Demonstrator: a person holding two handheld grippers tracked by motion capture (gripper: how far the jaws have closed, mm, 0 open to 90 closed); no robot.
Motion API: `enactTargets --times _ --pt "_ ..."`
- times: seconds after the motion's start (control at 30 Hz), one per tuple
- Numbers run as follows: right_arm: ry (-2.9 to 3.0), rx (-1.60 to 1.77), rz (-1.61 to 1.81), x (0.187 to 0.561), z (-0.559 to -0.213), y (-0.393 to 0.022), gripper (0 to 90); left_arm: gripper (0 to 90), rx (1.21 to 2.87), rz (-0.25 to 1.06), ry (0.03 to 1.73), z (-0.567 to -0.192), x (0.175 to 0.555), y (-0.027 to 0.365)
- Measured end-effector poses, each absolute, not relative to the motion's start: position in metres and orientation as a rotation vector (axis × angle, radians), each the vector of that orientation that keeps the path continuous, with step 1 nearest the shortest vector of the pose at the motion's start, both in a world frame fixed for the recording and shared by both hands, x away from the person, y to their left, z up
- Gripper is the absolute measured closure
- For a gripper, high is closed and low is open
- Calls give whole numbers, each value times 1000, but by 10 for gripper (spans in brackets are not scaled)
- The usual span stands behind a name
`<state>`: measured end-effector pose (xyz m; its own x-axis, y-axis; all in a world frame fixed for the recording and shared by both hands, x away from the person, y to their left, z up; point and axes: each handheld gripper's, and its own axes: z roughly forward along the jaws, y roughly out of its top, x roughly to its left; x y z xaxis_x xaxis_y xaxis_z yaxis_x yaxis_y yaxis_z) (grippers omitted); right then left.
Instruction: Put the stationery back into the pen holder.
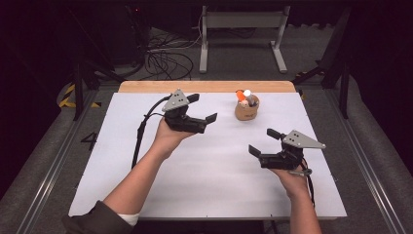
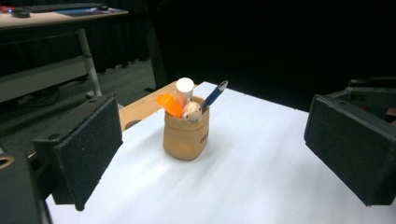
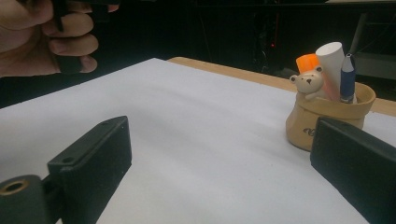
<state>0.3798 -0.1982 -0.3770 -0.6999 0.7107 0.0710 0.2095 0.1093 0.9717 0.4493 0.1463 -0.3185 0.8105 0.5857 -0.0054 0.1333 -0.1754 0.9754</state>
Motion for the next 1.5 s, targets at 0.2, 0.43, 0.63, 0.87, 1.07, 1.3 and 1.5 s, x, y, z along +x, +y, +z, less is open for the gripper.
enactTargets --times 0.2,0.43,0.63,0.87,1.07,1.3,1.5 --pt "1980 895 1621 380 -377 -198 56 43 1713 468 563 -317 437 165" --pt "1976 895 1629 380 -377 -198 50 41 1708 480 566 -317 422 184" --pt "1971 897 1635 380 -378 -199 48 41 1701 496 574 -320 410 201" --pt "1967 895 1640 381 -378 -199 47 38 1695 497 592 -326 399 221" --pt "1952 900 1644 380 -377 -200 47 38 1684 497 600 -333 389 238" --pt "1940 903 1643 379 -377 -200 47 38 1666 515 638 -343 376 258" --pt "1933 904 1631 379 -378 -201 47 38 1665 509 653 -346 368 272"
